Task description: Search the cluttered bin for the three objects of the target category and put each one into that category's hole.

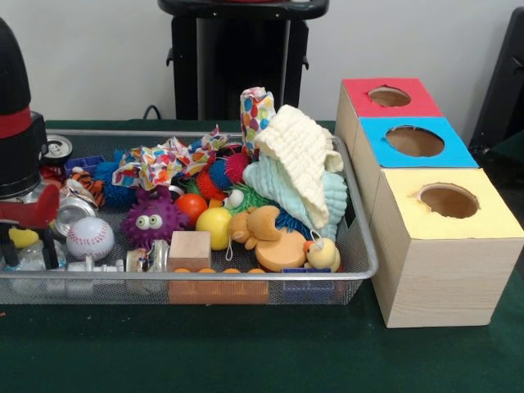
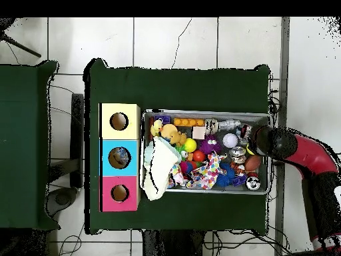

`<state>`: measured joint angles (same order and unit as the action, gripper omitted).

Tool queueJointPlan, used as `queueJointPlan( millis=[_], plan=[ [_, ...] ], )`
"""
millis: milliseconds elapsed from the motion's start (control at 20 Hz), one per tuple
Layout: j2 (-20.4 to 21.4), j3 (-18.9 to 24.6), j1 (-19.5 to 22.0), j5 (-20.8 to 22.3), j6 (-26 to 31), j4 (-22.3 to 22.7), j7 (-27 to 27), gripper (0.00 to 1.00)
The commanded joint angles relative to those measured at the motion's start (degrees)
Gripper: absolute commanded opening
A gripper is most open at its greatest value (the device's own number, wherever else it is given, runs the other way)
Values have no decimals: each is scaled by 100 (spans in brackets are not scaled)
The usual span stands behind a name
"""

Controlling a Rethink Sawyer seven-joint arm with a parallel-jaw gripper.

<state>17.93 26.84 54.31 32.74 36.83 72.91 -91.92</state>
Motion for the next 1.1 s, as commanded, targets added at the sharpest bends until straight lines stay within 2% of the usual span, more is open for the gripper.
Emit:
queueJointPlan(
  millis=[50,700,1100],
  plan=[
    [-143,-179,-88,-21,690,370,442,100],
    [-166,-195,-31,-81,577,580,279,100],
    [-192,-294,40,-175,347,1021,-59,100]
  ],
)
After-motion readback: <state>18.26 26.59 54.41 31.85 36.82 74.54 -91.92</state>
